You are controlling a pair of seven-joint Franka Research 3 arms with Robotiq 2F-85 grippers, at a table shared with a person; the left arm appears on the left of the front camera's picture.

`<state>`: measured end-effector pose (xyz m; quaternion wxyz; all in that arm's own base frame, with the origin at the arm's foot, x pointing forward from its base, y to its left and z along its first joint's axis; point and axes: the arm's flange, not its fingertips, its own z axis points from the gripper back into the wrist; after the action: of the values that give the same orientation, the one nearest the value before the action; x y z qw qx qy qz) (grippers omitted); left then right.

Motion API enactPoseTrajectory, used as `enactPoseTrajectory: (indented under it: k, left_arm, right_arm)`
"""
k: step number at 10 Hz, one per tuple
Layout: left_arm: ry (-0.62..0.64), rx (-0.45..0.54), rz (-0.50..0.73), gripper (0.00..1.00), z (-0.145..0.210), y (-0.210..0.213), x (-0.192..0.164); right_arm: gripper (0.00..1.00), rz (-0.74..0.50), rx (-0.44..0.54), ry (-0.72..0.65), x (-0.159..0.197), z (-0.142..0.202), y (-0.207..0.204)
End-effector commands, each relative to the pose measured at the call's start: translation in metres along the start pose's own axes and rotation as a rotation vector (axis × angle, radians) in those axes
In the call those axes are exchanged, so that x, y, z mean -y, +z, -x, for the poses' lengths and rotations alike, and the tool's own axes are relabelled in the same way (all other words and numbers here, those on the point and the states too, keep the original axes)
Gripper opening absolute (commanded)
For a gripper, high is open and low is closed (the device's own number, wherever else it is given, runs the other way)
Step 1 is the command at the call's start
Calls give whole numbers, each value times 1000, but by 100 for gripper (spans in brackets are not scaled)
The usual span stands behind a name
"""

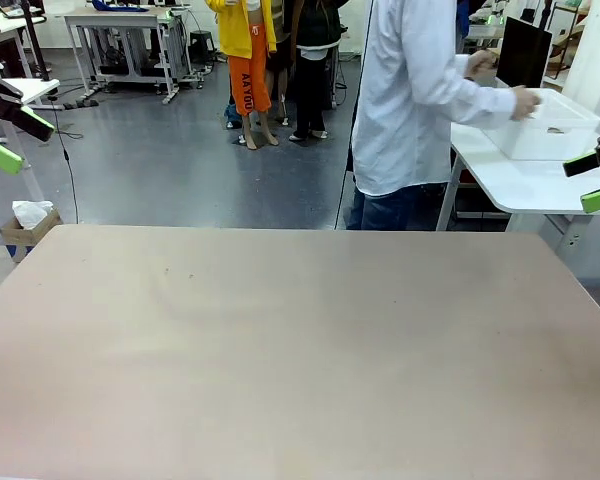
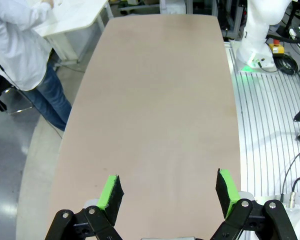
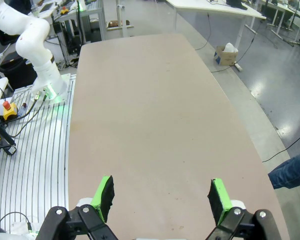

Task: Stack the cups and store them in the basket.
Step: Place the stack of Reusable plastic cups into the Pantry Basket.

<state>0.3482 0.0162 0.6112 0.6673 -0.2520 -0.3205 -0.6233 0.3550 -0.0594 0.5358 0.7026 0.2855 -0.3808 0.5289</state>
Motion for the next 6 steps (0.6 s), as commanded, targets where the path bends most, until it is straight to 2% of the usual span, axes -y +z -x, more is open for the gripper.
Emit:
enactPoseTrajectory:
  k: [1,6]
  left_arm:
    - [9,-2,7,97,-3,1,0]
    - [9,-2,7,97,-3,1,0]
  right_arm:
    - [100,2,19,16,0,0,0]
    - [100,2,19,16,0,0,0]
